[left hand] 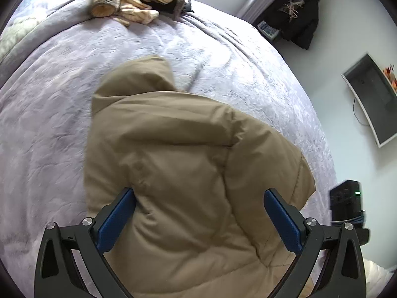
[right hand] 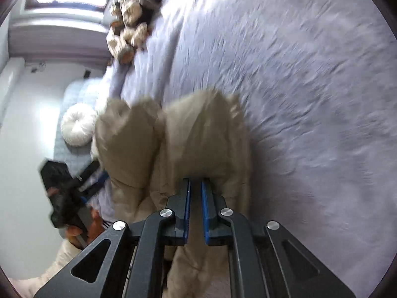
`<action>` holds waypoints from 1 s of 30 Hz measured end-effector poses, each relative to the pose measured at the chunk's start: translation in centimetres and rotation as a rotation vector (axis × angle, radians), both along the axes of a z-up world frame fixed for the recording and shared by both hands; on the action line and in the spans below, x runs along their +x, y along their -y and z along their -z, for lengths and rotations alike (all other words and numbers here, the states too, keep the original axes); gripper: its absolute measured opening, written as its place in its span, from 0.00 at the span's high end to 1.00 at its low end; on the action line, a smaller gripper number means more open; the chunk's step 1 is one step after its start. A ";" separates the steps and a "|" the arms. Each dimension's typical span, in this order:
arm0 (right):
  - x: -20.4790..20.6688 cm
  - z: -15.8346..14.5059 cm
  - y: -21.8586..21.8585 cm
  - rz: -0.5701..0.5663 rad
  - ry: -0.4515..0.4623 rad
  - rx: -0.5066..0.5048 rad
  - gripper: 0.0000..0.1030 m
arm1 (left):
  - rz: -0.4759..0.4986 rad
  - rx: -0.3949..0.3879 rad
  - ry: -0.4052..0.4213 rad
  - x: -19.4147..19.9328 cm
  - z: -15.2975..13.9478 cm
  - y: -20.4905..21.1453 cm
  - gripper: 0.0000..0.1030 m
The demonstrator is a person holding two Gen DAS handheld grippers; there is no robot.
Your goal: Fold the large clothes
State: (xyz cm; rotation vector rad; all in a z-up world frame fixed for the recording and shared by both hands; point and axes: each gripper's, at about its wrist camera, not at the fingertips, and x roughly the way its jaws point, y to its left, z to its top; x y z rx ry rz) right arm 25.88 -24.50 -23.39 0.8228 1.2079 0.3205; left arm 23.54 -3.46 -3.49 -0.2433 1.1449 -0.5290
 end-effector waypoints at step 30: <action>-12.1 2.2 -4.8 -0.138 -0.026 -0.343 1.00 | 0.148 0.405 0.094 -0.8 6.5 13.2 0.01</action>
